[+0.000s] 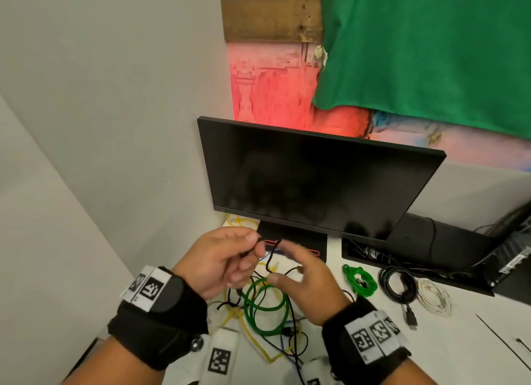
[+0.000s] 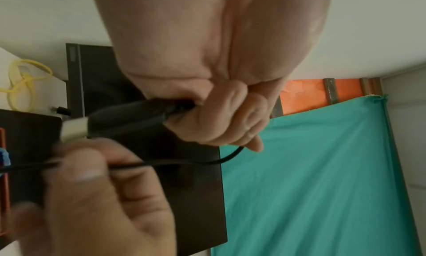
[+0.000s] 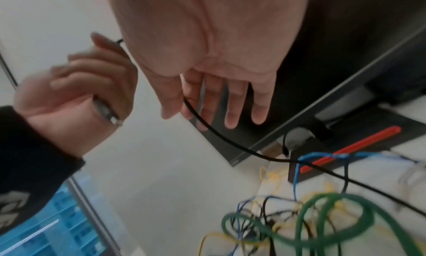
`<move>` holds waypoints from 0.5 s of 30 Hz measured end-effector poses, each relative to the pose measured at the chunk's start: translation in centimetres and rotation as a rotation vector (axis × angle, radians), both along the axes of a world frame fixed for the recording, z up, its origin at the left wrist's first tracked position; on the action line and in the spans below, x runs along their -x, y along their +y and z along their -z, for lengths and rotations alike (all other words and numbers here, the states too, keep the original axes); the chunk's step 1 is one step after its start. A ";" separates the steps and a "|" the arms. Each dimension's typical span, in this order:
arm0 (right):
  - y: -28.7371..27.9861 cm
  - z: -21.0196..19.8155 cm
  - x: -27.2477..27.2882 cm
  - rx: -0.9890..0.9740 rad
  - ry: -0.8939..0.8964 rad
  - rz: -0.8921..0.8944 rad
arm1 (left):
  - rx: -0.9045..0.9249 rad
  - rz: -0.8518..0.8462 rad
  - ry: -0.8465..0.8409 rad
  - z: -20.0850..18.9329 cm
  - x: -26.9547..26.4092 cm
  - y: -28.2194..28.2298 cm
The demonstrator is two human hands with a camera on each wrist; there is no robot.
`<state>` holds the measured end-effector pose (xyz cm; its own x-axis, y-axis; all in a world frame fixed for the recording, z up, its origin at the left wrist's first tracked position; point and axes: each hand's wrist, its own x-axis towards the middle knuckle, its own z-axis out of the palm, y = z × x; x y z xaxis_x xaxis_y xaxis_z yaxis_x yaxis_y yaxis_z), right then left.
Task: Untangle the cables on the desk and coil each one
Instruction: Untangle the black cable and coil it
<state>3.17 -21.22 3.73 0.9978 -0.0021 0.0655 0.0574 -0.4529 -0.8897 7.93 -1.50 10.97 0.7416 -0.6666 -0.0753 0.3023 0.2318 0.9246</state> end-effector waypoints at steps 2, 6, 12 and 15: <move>2.1 0.1 -0.9 -0.044 0.050 -0.062 | 0.024 -0.054 -0.002 0.1 0.0 -0.8; 2.0 0.6 -0.9 -0.238 0.108 -0.048 | 0.126 -0.393 0.048 0.0 -1.4 1.2; 1.4 -0.1 0.3 0.368 0.095 -0.127 | -0.245 -0.500 -0.161 2.6 -1.4 1.2; 4.2 -1.9 1.8 0.639 -0.035 -0.447 | -0.469 -0.334 -0.306 3.7 -0.6 -0.6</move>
<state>1.37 -17.02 5.59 0.8924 0.4486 -0.0501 0.3785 -0.8041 -0.4585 8.58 -2.11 7.27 0.9372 -0.3444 -0.0553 -0.0088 -0.1817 0.9833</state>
